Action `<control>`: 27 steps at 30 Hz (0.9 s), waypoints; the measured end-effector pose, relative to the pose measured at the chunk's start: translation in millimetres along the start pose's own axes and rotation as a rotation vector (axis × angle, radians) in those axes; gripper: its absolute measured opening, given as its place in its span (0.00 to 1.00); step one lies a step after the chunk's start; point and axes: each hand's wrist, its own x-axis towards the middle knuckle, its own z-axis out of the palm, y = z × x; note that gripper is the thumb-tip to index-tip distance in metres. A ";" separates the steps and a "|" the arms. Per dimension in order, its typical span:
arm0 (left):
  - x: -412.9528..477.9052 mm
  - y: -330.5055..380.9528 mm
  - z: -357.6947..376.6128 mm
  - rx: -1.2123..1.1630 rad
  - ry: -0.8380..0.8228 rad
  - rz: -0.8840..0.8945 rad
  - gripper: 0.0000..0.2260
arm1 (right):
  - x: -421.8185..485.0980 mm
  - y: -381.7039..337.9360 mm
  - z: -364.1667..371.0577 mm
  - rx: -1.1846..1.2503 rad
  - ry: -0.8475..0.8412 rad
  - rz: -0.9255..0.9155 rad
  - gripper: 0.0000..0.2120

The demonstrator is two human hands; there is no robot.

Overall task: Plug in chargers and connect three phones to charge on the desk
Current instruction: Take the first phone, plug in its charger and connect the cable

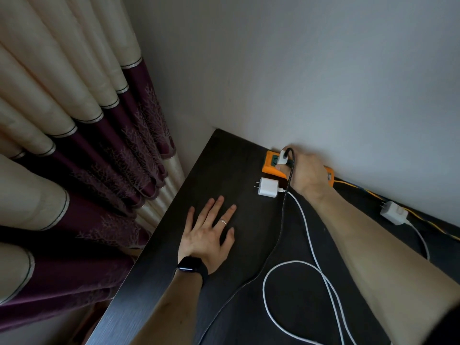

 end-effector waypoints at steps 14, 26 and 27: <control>4.2 -0.7 -0.9 0.000 -0.001 -0.010 0.25 | -173.2 -29.4 15.5 0.692 0.245 0.205 0.20; -232.5 -25.1 -73.2 -0.470 0.161 -0.057 0.18 | -446.5 -151.2 55.3 0.777 -0.328 0.286 0.19; -267.8 -34.8 -72.8 -0.503 0.201 -0.122 0.17 | -460.8 -159.9 59.4 0.750 -0.408 0.318 0.18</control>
